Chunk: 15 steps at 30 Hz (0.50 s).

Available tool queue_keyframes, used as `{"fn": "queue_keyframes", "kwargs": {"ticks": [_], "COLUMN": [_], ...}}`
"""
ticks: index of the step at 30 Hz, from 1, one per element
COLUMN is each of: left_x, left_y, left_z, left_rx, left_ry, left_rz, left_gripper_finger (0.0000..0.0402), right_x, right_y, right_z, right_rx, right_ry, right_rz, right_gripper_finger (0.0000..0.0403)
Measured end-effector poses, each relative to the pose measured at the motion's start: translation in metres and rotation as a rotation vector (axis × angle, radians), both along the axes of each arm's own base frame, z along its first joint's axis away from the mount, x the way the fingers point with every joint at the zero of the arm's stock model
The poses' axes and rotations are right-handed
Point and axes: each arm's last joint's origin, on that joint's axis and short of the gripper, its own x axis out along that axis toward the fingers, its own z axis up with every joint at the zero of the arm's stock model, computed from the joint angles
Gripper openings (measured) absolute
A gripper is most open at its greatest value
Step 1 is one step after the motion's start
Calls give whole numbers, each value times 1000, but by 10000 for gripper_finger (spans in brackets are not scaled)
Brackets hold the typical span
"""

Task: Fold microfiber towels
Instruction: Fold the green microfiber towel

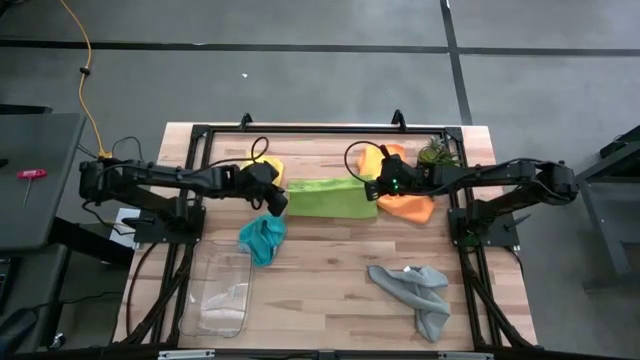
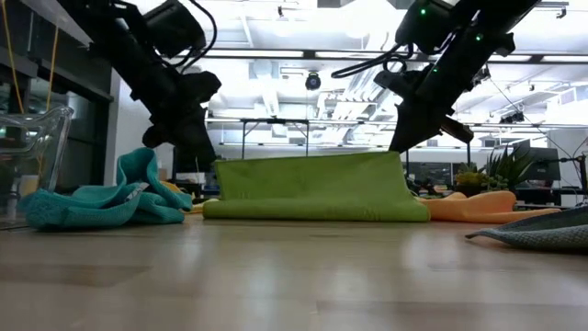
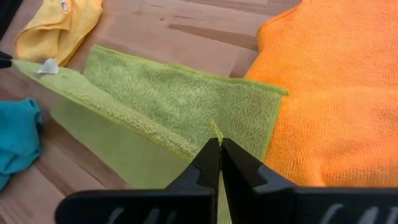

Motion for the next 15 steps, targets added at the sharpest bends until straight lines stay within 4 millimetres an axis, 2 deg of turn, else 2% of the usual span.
{"fn": "queue_keyframes", "kwargs": {"ticks": [9, 15], "left_x": [-2, -5], "left_y": [8, 13], "left_z": [1, 0], "left_rx": [58, 66], "left_ry": [14, 28], "left_rz": [49, 82], "left_gripper_finger": [2, 39], "right_x": [0, 0], "right_y": [0, 0], "right_z": [0, 0], "right_rx": [0, 0], "right_ry": [-1, 0], "right_rz": [0, 0], "right_gripper_finger": [0, 0]}}
